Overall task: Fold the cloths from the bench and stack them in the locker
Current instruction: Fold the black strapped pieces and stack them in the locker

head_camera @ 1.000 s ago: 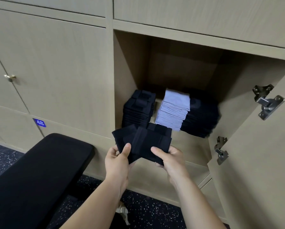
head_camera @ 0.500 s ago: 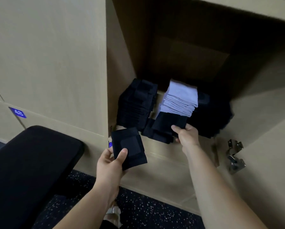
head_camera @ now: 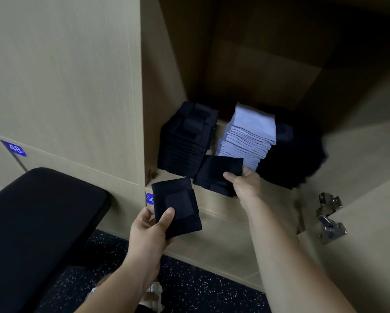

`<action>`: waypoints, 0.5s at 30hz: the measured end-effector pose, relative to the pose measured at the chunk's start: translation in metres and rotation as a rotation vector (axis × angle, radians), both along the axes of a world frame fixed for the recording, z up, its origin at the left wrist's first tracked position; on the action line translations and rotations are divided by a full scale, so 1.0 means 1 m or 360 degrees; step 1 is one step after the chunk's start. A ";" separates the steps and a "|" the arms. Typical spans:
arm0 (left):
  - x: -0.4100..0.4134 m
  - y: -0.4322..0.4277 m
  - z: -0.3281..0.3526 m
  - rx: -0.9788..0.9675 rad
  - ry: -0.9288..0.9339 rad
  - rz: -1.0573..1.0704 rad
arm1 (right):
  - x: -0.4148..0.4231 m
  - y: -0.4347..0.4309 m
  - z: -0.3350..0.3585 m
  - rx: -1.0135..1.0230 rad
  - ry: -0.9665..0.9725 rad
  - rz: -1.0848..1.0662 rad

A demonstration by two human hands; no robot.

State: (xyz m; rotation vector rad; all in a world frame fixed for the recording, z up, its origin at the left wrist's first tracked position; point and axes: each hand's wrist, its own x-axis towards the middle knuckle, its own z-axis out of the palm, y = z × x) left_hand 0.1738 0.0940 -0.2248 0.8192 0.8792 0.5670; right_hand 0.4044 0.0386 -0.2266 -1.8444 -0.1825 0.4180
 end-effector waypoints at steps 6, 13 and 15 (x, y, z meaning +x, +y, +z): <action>0.001 0.001 -0.001 -0.0011 -0.0022 -0.0010 | 0.004 0.000 -0.007 -0.0532 -0.0309 0.0017; -0.002 -0.003 0.004 0.0038 -0.0041 -0.0027 | -0.005 -0.007 0.001 -0.0727 -0.0460 0.0026; -0.004 -0.005 0.007 0.0051 -0.0048 -0.0026 | -0.011 -0.012 0.006 -0.0660 -0.0408 0.0060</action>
